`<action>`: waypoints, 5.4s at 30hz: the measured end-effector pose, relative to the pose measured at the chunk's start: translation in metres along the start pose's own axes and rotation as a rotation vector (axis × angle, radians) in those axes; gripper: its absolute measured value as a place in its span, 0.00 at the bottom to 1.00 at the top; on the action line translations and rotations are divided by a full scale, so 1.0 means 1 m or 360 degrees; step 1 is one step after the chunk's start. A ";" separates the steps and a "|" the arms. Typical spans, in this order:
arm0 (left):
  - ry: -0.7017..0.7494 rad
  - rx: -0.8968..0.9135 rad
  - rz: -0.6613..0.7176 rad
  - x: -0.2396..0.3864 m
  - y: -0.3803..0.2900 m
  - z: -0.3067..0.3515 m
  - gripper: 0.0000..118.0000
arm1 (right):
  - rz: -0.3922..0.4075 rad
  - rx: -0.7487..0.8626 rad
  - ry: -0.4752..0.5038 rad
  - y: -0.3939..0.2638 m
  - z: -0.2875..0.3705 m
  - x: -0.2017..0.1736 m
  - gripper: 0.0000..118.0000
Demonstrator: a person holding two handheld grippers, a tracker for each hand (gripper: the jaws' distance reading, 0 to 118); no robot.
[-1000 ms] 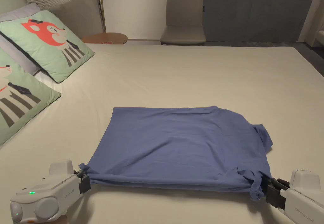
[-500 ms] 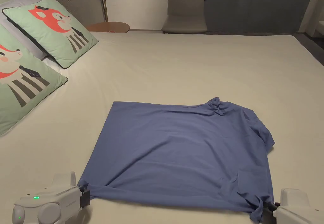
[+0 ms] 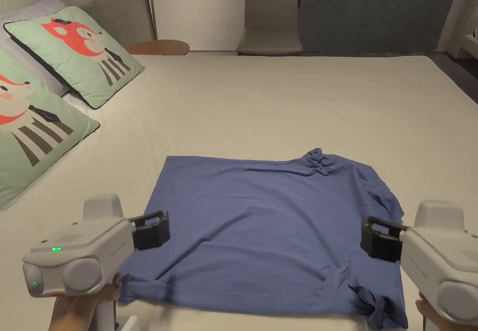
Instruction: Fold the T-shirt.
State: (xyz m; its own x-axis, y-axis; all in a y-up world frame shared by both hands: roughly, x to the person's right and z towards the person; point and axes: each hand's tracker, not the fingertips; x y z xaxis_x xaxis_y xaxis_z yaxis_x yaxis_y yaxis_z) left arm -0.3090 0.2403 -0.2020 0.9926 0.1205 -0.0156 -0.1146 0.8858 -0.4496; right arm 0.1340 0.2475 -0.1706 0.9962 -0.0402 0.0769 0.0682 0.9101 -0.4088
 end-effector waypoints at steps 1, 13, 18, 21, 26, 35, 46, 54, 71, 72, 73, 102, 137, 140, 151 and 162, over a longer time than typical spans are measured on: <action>-0.0011 0.0083 -0.0028 0.009 0.008 0.005 0.93 | 0.0009 0.0058 -0.0008 0.008 0.000 -0.003 0.94; -0.0038 0.0486 -0.0204 0.059 0.028 0.020 0.32 | 0.0123 0.0412 -0.0103 0.039 0.022 -0.037 0.26; -0.0107 0.0453 -0.0143 0.053 0.025 0.014 0.00 | 0.0132 0.0425 -0.0097 0.037 0.024 -0.041 0.00; -0.0091 0.0441 -0.0152 0.050 0.023 0.012 0.00 | 0.0131 0.0418 -0.0099 0.036 0.023 -0.040 0.00; -0.0078 0.0225 -0.0161 0.038 0.021 0.005 0.00 | 0.0132 0.0396 -0.0078 0.031 0.016 -0.040 0.00; -0.0007 -0.0454 -0.0153 -0.014 -0.030 -0.020 0.00 | 0.0114 0.0331 -0.0046 0.026 0.014 -0.039 0.00; 0.0108 -0.0609 -0.0112 -0.048 -0.074 -0.018 0.90 | 0.0132 0.0270 -0.0014 0.018 0.006 -0.042 0.00; 0.0051 -0.0699 -0.0204 -0.037 -0.100 -0.037 0.29 | 0.0129 0.0231 -0.0007 0.015 0.006 -0.040 0.00; 0.0017 -0.0501 -0.0220 -0.023 -0.072 -0.020 0.06 | 0.0029 -0.0502 -0.0027 -0.087 -0.008 0.009 0.89; 0.0016 -0.0503 -0.0217 -0.023 -0.072 -0.020 0.06 | 0.0032 -0.0521 -0.0018 -0.091 -0.006 0.007 0.89; 0.0018 -0.0504 -0.0208 -0.024 -0.072 -0.020 0.06 | 0.0029 -0.0537 -0.0011 -0.095 -0.004 0.006 0.87; 0.0043 -0.0291 -0.0048 -0.012 0.020 -0.116 0.06 | 0.0092 -0.0157 -0.0030 0.002 -0.114 0.001 0.06; -0.0045 0.0472 -0.0145 0.053 0.052 -0.025 0.91 | 0.0110 0.0373 -0.0025 0.052 -0.011 -0.030 0.90; -0.0025 0.0557 -0.0202 0.061 0.042 -0.009 0.82 | 0.0147 0.0457 -0.0055 0.043 0.008 -0.037 0.77; -0.0139 0.0498 -0.0298 0.071 0.026 -0.002 0.00 | 0.0147 0.0481 -0.0055 0.031 0.027 -0.047 0.00; -0.0086 -0.0195 -0.0174 0.027 0.031 -0.073 0.00 | 0.0148 0.0441 -0.0057 0.033 0.003 -0.039 0.00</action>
State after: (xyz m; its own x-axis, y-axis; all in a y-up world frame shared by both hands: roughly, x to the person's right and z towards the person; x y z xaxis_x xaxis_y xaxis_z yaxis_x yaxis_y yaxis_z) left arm -0.2825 0.2387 -0.2812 0.9949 0.0530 0.0858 0.0031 0.8342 -0.5514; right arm 0.0971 0.2802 -0.1842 0.9947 0.0591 0.0847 -0.0457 0.9873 -0.1519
